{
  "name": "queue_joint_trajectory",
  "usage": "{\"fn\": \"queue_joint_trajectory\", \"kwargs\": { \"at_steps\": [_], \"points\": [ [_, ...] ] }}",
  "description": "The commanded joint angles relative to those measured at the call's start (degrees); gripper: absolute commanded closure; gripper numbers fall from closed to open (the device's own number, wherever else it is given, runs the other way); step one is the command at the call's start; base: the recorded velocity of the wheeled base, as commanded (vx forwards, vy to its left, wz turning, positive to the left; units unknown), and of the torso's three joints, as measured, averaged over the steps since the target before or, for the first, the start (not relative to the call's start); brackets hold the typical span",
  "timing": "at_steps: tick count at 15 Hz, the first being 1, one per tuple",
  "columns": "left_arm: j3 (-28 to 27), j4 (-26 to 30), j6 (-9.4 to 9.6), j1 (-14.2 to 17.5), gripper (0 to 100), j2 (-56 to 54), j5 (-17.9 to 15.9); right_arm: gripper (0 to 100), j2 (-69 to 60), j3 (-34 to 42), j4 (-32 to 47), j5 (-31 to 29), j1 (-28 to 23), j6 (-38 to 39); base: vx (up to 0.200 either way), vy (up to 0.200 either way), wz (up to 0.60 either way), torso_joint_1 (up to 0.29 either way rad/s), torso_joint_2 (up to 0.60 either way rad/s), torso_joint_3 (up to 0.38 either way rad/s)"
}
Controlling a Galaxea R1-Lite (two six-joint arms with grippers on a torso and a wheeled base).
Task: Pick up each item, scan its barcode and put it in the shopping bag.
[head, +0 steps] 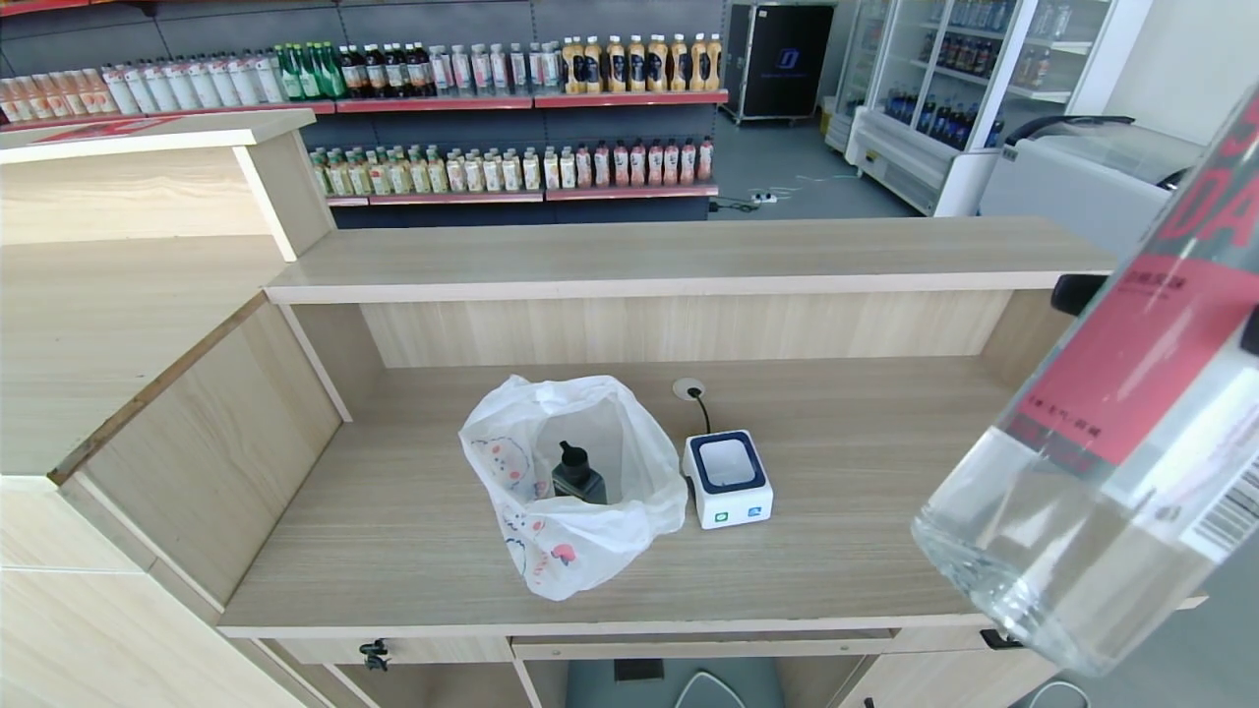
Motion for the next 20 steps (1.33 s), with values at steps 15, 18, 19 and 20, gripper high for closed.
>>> {"fn": "queue_joint_trajectory", "kwargs": {
  "at_steps": [15, 18, 19, 20],
  "points": [
    [0.0, 0.0, 0.02, 0.02, 0, -0.02, 0.02, 100, 0.12, 0.79, 0.23, 0.27, 6.79, 0.82, 0.0, 0.0, 0.0, 0.0, 0.0, 0.0],
    [0.0, 0.0, 0.02, 0.02, 0, -0.02, 0.02, 100, -0.23, 1.41, 0.23, 0.18, 6.79, 0.82, 0.0, 0.0, 0.0, 0.0, 0.0, 0.0],
    [0.0, 0.0, 0.02, 0.02, 0, -0.02, 0.02, 100, -0.41, 1.5, 0.23, 0.0, 6.79, 0.82, 0.0, 0.0, 0.0, 0.0, 0.0, 0.0],
    [0.0, 0.0, 0.02, 0.02, 0, -0.02, 0.02, 100, -0.41, 1.5, 0.23, 0.0, 6.79, 0.82, 0.0, 0.0, 0.0, 0.0, 0.0, 0.0]
  ]
}}
